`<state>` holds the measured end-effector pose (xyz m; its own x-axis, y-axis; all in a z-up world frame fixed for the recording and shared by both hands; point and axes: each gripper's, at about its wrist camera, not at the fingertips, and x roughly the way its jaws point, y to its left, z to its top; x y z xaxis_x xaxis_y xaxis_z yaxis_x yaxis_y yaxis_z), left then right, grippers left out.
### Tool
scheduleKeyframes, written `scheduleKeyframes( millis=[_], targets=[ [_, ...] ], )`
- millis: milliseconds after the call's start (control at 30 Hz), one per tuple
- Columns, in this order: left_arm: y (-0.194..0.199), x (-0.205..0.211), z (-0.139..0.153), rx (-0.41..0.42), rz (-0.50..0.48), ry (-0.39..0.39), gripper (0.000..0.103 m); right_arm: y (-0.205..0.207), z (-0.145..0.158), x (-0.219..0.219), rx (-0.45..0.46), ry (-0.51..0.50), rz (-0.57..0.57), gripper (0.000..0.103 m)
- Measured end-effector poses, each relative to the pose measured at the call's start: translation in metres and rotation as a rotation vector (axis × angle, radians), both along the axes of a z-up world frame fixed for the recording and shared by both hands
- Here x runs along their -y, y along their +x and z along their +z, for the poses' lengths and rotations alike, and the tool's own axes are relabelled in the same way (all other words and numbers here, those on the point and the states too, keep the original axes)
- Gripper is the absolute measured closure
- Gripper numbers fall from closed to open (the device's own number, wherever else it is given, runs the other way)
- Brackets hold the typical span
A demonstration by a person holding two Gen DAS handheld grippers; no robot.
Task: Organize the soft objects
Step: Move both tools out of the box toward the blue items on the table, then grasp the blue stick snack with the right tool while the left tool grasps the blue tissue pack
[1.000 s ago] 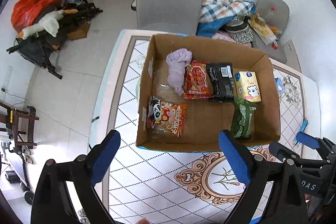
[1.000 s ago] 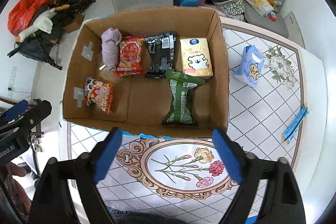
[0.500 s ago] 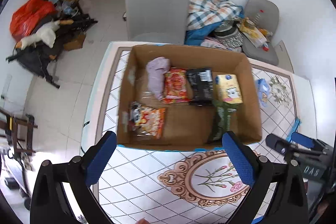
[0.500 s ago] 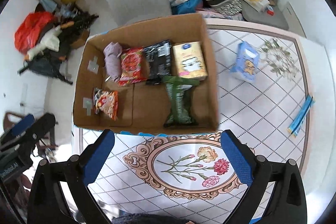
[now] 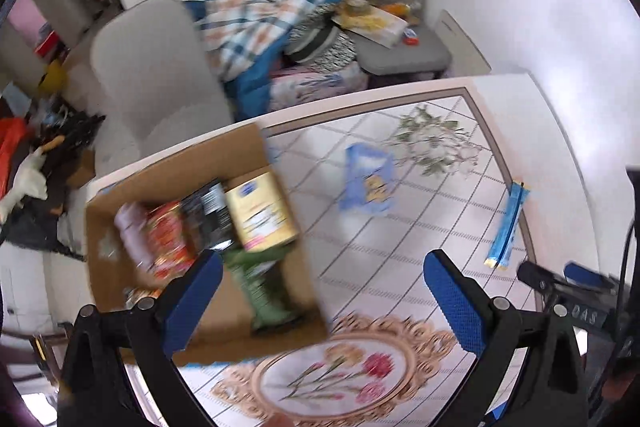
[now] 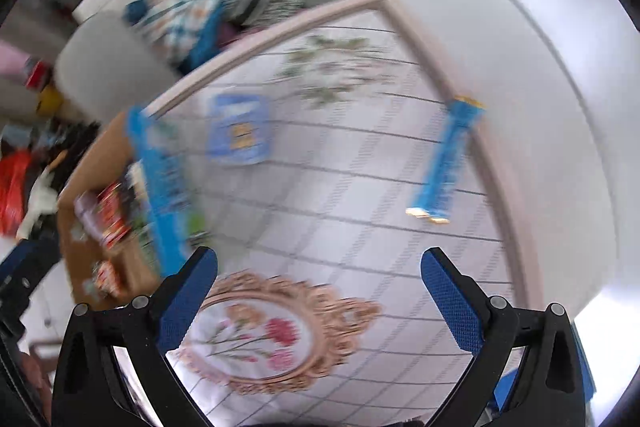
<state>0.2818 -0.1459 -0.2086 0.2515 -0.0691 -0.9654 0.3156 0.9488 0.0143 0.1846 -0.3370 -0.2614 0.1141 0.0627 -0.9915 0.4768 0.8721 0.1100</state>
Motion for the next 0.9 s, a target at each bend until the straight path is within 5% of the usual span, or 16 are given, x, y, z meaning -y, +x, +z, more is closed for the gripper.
scheduleKeyframes(
  millis=[333, 633, 700, 767, 800, 833, 900],
  targets=[
    [0.093, 0.096, -0.11, -0.222, -0.08, 0.09, 0.0, -0.003, -0.083, 0.131, -0.121, 0.041, -0.198, 0.0],
    [0.119, 0.109, -0.209, -0.393, -0.101, 0.221, 0.004, 0.013, -0.159, 0.156, -0.212, 0.163, -0.249, 0.0],
    [0.117, 0.11, -0.221, -0.423, -0.109, 0.228, 0.026, 0.018, -0.168, 0.155, -0.22, 0.169, -0.247, 0.001],
    [0.112, 0.111, -0.229, -0.441, -0.116, 0.232, 0.032, 0.024, -0.175, 0.151, -0.225, 0.158, -0.231, 0.003],
    [0.109, 0.112, -0.231, -0.447, -0.12, 0.228, 0.044, 0.027, -0.178, 0.149, -0.233, 0.144, -0.221, 0.003],
    [0.106, 0.113, -0.233, -0.451, -0.12, 0.225, 0.047, 0.03, -0.181, 0.147, -0.24, 0.127, -0.211, 0.01],
    [0.101, 0.112, -0.233, -0.428, -0.105, 0.228, 0.05, 0.032, -0.188, 0.144, -0.266, 0.118, -0.202, 0.039]
  ],
)
